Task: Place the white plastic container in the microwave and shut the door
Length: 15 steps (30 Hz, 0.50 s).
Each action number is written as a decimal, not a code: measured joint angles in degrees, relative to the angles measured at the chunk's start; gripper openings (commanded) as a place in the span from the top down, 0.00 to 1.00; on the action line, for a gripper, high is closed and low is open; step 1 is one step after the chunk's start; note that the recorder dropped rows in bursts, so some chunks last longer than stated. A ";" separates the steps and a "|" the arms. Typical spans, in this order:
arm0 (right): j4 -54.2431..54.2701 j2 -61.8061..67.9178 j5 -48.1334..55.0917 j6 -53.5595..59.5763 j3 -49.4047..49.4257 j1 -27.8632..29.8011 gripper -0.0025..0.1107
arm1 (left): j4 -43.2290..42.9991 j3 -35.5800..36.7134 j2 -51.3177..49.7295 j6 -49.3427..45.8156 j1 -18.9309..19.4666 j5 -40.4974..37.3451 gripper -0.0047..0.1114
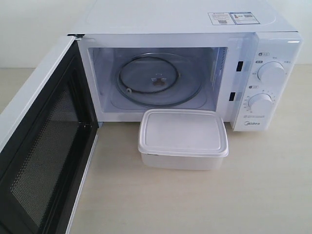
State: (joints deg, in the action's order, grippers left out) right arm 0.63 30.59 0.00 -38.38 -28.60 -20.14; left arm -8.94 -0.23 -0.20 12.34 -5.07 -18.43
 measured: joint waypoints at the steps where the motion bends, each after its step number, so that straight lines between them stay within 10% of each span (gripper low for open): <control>1: 0.12 0.51 0.32 0.00 0.00 -1.00 0.98 | 0.00 0.00 0.00 0.00 0.00 0.00 0.92; 15: 3.75 1.45 -2.00 -2.32 5.97 -11.84 0.98 | 0.00 0.00 0.00 0.00 0.00 0.00 0.92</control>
State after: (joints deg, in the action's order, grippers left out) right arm 4.38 32.04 -2.00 -40.71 -22.63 -31.99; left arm -8.94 -0.23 -0.20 12.34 -5.07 -18.43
